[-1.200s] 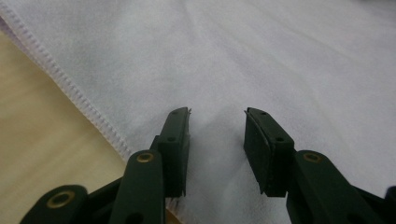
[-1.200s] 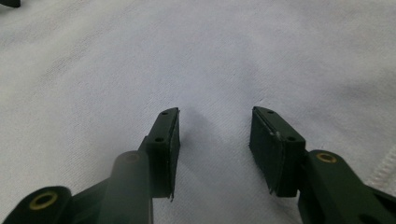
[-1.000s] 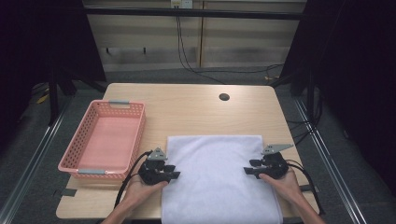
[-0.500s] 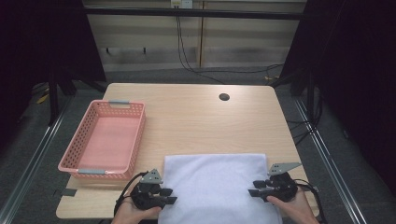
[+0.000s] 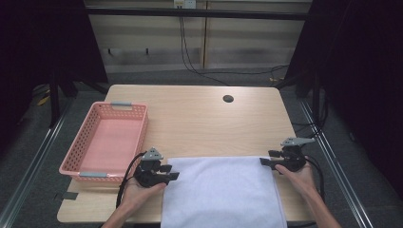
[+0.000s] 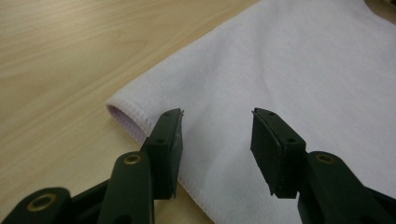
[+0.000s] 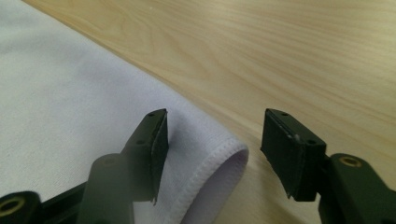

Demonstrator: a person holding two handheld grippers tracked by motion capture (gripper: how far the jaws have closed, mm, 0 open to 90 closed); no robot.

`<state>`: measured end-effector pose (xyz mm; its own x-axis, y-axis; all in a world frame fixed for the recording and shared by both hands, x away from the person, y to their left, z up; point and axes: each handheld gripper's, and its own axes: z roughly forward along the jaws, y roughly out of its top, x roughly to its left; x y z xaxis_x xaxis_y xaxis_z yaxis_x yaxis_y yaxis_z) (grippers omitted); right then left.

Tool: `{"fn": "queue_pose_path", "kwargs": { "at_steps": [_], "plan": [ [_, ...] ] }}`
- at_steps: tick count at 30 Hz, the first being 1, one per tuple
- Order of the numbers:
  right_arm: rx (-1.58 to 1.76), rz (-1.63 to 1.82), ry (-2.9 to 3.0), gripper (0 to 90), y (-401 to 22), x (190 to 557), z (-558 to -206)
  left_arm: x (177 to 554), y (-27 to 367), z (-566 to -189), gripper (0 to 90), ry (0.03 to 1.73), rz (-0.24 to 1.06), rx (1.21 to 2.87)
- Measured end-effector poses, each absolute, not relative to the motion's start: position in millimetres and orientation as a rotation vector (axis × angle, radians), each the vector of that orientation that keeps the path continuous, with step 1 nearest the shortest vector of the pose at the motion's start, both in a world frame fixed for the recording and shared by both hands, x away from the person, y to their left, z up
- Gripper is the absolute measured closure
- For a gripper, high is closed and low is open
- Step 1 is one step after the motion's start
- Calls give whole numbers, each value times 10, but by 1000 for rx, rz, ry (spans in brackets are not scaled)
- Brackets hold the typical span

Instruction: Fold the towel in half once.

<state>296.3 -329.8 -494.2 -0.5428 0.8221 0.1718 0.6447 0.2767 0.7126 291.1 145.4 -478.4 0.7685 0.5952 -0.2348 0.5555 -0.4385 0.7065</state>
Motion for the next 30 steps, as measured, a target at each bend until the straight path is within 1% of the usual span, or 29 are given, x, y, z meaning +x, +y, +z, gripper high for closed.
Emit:
{"fn": "queue_pose_path", "kwargs": {
  "at_steps": [1,3,4,5,6,7,8,9,10,11,12,13,15,19,23,28,29,30],
  "plan": [
    [1351,1100,2338,484,-3272,2975,-4974,2956,1459,-4769,502,864,75,2114],
    [1357,1057,2353,562,-3254,2963,-5007,3002,1471,-4769,488,893,88,2095],
    [1357,1057,2353,562,-3254,2963,-5007,3002,1471,-4769,478,893,88,2095],
    [1355,1045,2348,642,-3263,2940,-5003,3030,1474,-4773,471,899,96,2089],
    [1352,1045,2347,666,-3274,2930,-5003,3047,1469,-4778,458,906,107,2094],
    [1351,1054,2349,716,-3290,2914,-5007,3060,1457,-4782,440,916,108,2093],
    [1351,1054,2349,716,-3290,2914,-5007,3060,1457,-4782,426,916,108,2093],
    [1355,1068,2368,797,-3318,2890,-5007,3103,1448,-4799,423,918,112,2095],
    [1355,1068,2368,797,-3318,2890,-5007,3103,1448,-4799,423,918,112,2095],
    [1364,1078,2366,826,-3337,2872,-5007,3145,1425,-4835,426,911,116,2108],
    [1364,1078,2366,826,-3337,2872,-5007,3145,1425,-4835,440,911,116,2108],
    [1361,1075,2369,837,-3350,2871,-5004,3170,1385,-4888,434,919,146,2128],
    [1358,1074,2371,838,-3351,2871,-5003,3195,1381,-4913,422,924,126,2126],
    [1347,1080,2371,838,-3355,2873,-5009,3245,1372,-4911,391,956,154,2116],
    [1349,1083,2369,836,-3354,2868,-5011,3325,1379,-5003,388,987,149,2115],
    [1348,1087,2372,834,-3360,2873,-5013,3373,1394,-5028,391,952,130,2100],
    [1347,1088,2372,834,-3360,2871,-5013,3372,1387,-5032,414,924,116,2105],
    [1347,1088,2372,834,-3360,2871,-5013,3365,1377,-5035,414,917,112,2103]
  ]
}}
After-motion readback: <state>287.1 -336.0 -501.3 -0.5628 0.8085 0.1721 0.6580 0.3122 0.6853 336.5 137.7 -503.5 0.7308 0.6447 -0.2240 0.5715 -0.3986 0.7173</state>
